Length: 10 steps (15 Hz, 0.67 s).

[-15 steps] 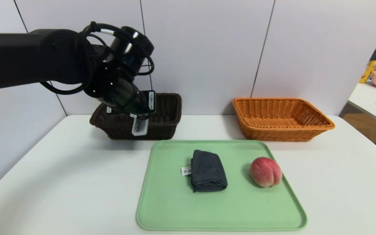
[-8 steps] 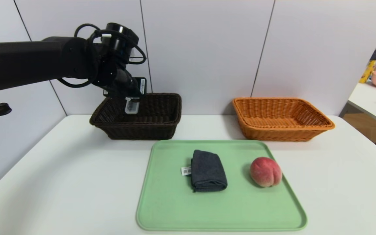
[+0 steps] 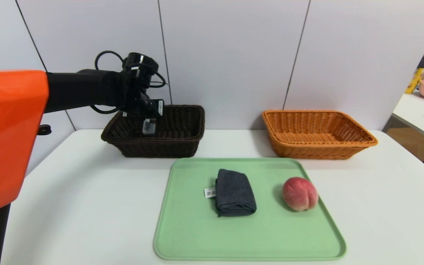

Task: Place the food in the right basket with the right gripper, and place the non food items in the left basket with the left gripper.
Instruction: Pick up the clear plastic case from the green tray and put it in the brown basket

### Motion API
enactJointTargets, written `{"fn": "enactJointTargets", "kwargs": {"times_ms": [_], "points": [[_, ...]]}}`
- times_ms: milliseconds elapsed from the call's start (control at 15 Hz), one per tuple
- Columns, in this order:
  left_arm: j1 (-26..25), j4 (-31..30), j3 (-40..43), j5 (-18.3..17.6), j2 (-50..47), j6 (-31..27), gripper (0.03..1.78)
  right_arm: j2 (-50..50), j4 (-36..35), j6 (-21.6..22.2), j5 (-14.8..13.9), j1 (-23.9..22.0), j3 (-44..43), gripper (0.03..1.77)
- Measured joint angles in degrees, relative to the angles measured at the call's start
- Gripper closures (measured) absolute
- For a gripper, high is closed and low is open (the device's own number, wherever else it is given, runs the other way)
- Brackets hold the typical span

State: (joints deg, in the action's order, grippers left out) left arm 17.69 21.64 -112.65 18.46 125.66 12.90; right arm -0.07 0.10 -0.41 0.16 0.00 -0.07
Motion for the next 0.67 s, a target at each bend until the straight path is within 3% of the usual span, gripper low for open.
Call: {"fn": "enactJointTargets", "kwargs": {"times_ms": [333, 533, 667], "points": [[-2.45, -0.04, -0.02, -0.02, 2.65, 0.30, 1.26, 0.00, 0.00, 0.00, -0.02, 0.00, 0.00, 0.10], [-2.65, -0.23, -0.02, -1.78, 3.28, 0.44, 1.26, 0.00, 0.00, 0.00, 0.00, 0.00, 0.00, 0.10], [-2.67, -0.17, -0.02, -2.23, 3.50, 0.49, 1.07, 0.00, -0.02, 0.00, 0.00, 0.00, 0.00, 0.10]]}}
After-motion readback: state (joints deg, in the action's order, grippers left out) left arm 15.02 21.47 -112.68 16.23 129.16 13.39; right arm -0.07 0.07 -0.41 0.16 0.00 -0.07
